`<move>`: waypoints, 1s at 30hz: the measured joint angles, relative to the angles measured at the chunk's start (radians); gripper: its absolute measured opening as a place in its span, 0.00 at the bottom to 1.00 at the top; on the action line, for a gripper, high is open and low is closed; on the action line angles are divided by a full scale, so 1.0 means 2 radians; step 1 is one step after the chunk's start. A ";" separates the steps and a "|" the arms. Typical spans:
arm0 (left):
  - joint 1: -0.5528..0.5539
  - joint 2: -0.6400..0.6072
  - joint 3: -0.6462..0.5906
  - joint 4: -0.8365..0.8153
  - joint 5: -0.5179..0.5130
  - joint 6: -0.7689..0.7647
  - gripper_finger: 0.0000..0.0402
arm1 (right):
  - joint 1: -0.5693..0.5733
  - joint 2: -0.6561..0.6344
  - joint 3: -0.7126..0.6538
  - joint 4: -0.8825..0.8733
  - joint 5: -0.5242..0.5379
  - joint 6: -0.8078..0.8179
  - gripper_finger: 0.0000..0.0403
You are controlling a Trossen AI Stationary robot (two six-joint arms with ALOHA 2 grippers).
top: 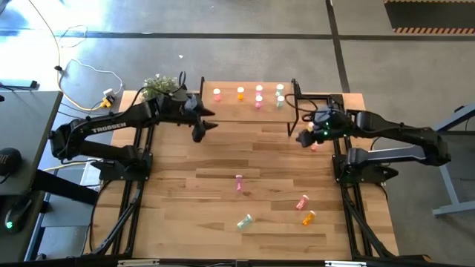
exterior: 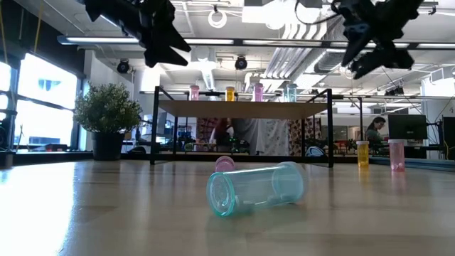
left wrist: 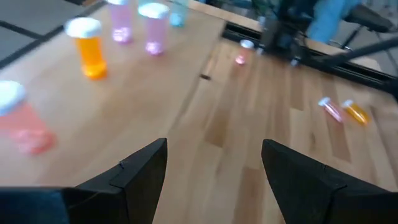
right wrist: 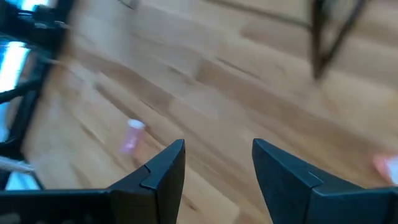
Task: Pick and place medicine bottles onto shelf by color
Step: Put the bottom pink pill bottle on the shelf aligned with the other pink pill bottle
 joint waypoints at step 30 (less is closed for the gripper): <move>-0.109 0.000 0.000 0.003 -0.004 -0.015 0.62 | 0.321 0.125 0.000 -0.014 0.008 0.503 0.44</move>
